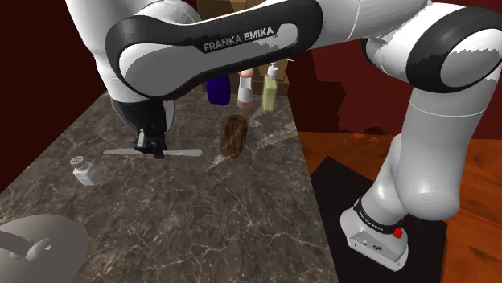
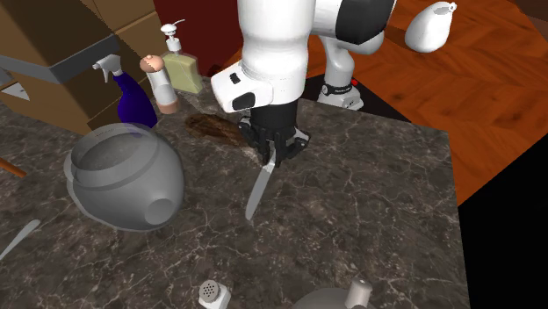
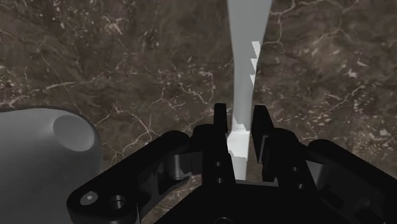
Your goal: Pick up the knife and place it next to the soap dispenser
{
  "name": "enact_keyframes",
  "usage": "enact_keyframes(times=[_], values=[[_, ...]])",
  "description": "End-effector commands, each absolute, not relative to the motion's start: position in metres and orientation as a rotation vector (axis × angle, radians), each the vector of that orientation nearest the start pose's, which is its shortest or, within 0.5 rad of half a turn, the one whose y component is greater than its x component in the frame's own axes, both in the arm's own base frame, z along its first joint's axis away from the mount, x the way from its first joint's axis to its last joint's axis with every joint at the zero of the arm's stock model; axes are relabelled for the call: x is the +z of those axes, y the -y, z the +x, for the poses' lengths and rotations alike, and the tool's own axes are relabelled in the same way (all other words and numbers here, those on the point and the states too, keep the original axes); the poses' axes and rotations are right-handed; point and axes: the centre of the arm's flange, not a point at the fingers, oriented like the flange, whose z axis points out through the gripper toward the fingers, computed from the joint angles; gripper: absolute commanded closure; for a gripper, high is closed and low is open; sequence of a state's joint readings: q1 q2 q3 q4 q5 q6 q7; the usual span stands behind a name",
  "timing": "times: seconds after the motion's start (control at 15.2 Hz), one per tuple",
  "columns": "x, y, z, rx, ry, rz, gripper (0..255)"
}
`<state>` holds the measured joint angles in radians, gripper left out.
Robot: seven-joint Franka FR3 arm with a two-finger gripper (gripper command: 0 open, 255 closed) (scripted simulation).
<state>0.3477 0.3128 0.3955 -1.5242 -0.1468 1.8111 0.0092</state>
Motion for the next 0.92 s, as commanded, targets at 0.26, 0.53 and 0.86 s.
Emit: enact_keyframes(times=[0.26, 0.53, 0.86], values=[[0.523, -0.408, 0.506, -0.011, 1.162, -2.943, 255], [0.544, -0.408, 0.506, -0.011, 1.162, -2.943, 255], [0.571, -0.408, 0.506, -0.011, 1.162, -2.943, 255]])
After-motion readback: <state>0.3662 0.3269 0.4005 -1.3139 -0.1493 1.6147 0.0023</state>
